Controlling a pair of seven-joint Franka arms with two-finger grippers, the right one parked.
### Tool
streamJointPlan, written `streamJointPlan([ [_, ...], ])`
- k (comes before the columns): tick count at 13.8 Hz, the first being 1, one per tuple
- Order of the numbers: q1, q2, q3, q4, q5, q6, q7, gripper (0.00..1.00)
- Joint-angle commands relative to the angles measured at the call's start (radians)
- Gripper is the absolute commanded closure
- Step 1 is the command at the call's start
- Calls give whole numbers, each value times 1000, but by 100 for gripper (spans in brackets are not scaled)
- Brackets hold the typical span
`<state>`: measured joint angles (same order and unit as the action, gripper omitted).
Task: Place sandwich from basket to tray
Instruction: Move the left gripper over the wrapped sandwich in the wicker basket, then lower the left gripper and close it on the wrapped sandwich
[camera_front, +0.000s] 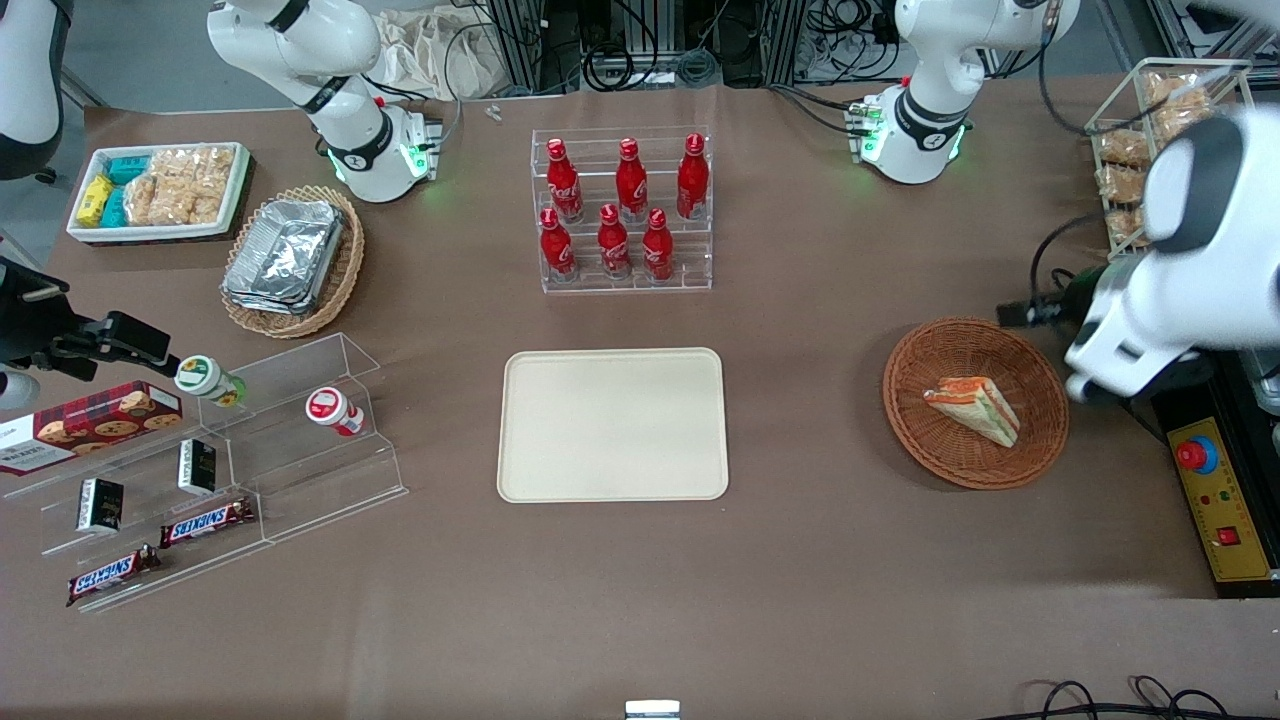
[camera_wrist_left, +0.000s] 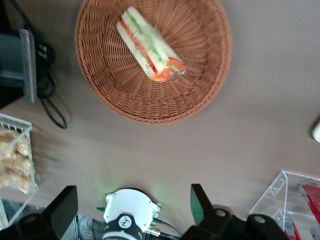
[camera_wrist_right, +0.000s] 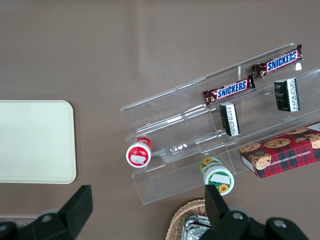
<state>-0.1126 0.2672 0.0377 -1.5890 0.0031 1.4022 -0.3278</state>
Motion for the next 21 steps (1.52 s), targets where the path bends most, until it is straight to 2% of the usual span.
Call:
streamJointPlan([
  [1, 2, 137, 42, 20, -14, 64, -150, 0],
  [6, 30, 245, 67, -57, -28, 210, -250, 0],
  [9, 51, 251, 67, -150, -101, 358, -293, 0],
  [11, 50, 254, 67, -193, -124, 423, -304, 0],
  [15, 50, 274, 67, -200, -126, 457, -313, 0],
  [18, 50, 224, 67, -190, -127, 410, -355, 0],
  [21, 51, 205, 67, -172, -179, 394, -366, 0],
])
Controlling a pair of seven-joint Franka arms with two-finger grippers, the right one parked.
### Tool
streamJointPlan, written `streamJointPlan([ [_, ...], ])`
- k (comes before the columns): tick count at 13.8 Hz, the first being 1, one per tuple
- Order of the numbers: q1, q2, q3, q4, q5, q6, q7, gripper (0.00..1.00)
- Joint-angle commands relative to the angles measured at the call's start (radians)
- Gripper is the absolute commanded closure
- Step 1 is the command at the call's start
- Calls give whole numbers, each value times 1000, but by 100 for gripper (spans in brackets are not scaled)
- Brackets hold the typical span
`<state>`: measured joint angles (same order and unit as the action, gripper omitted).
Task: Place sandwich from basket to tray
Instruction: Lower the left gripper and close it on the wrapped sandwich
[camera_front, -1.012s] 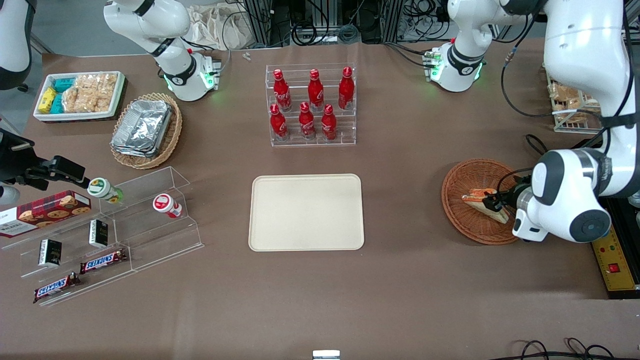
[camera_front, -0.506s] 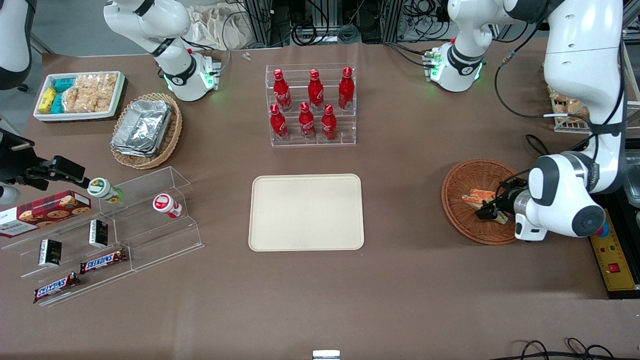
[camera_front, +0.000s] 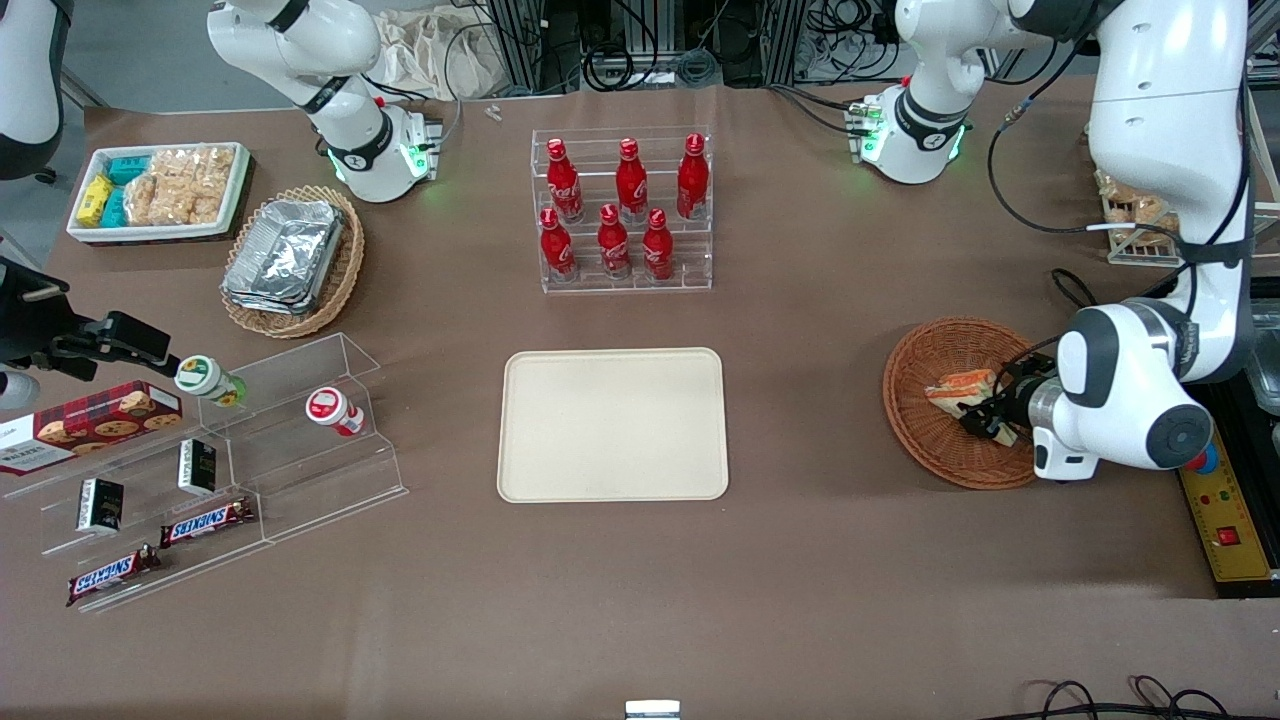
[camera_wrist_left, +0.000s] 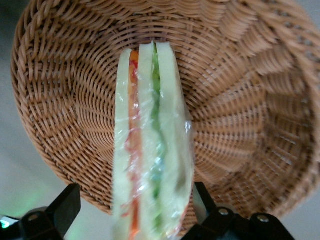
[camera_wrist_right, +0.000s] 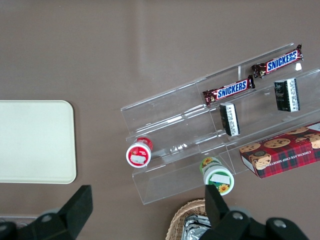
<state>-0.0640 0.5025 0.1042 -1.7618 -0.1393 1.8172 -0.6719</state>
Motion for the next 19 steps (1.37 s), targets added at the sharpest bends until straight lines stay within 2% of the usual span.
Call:
streamJointPlan([
  [1, 1, -16, 0, -1, -37, -9, -20, 0],
  [4, 0, 45, 0, -11, -34, 74, -22, 0],
  [5, 0, 54, 0, -11, -32, 79, -22, 4],
  [6, 0, 57, -1, -10, -34, 80, -25, 26],
  [7, 0, 54, 0, -10, -37, 79, -25, 61],
  [8, 1, 48, 0, -10, -37, 77, -25, 90],
  [9, 1, 39, 0, -8, -37, 73, -25, 100],
  [11, 3, -24, 0, -1, -37, 50, -12, 100],
  [14, -13, -145, -9, 7, -23, -82, 20, 100],
  [17, -107, -269, -11, 10, -22, -199, 101, 100],
  [19, -201, -275, -29, 54, -35, -216, 98, 100],
])
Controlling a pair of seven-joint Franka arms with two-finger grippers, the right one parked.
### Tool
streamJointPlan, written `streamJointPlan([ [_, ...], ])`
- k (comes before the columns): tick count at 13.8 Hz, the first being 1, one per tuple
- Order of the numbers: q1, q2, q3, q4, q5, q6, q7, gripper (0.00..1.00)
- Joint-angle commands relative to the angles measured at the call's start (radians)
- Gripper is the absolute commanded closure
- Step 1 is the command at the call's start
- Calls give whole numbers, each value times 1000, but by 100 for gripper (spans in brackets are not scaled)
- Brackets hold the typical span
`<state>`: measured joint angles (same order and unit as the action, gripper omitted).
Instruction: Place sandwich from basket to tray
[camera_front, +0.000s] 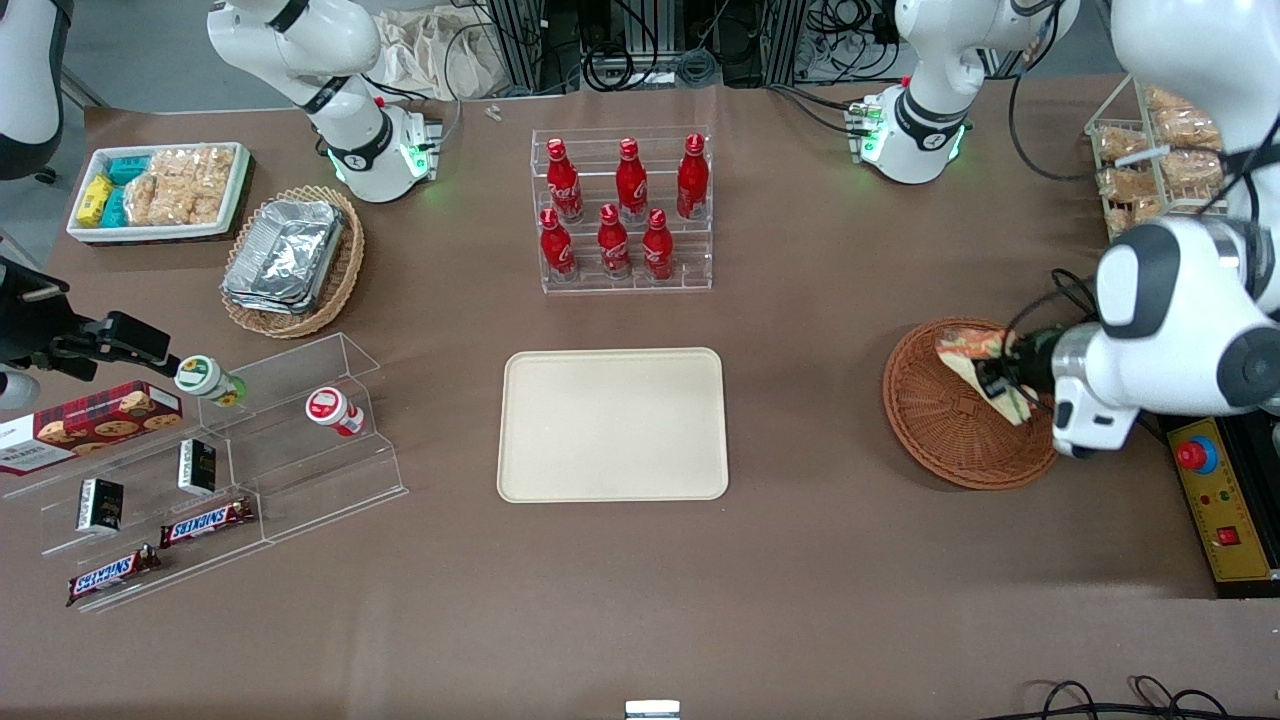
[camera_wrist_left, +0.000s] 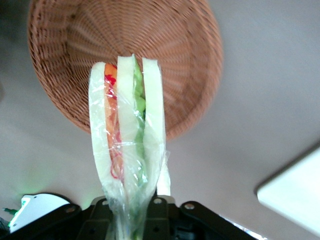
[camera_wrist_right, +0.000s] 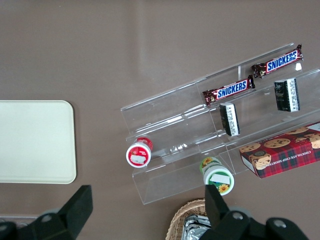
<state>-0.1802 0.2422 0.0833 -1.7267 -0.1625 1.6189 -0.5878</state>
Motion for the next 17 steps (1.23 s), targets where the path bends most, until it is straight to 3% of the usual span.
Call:
streamJointPlan([
  [1, -137, -5, -34, 39, -11, -5, 17, 100],
  [5, -312, 95, -95, 62, -3, 264, 14, 100],
  [9, -447, 342, -99, 267, 1, 360, -37, 100],
  [11, -479, 451, -97, 350, 36, 393, -38, 100],
  [15, -489, 522, -99, 346, 106, 486, 26, 98],
  [16, -489, 529, -99, 346, 106, 486, 34, 74],
  [17, -489, 531, -99, 345, 107, 484, 39, 62],
])
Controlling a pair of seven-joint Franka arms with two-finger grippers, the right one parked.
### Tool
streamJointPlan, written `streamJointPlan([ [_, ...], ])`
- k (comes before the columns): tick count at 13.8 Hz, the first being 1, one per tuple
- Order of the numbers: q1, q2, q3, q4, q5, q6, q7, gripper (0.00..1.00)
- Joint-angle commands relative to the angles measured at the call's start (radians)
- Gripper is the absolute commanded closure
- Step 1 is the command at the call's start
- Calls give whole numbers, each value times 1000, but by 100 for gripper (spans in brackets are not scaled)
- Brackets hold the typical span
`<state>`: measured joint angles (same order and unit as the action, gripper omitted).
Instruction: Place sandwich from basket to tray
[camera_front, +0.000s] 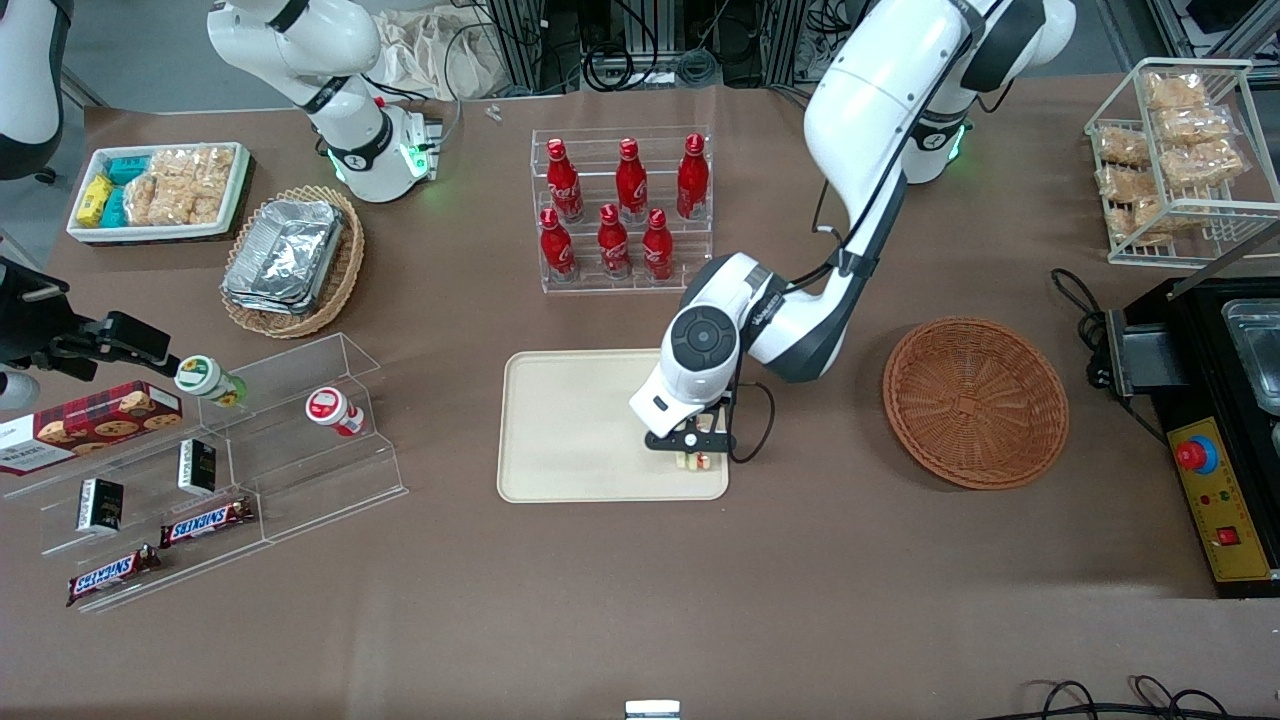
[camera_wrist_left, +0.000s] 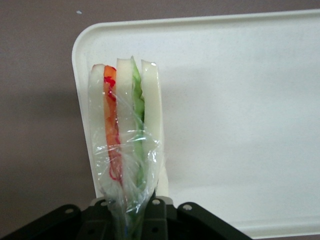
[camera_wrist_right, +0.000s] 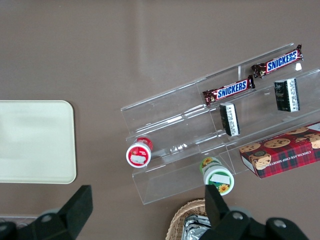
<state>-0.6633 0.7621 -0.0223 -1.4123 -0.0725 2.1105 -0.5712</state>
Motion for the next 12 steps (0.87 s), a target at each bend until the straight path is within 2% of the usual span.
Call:
streamJointPlan([
  [1, -4, 13, 7, 30, 17, -10, 22, 40],
  [3, -6, 13, 7, 20, 19, -12, 20, 4],
  [4, -6, 11, 7, 12, 19, -14, 25, 0],
  [7, -7, -12, 9, 12, 20, -27, 15, 0],
  [9, 10, -117, 15, 16, 10, -154, 2, 0],
  [12, 111, -281, 19, 19, 19, -350, 17, 0],
])
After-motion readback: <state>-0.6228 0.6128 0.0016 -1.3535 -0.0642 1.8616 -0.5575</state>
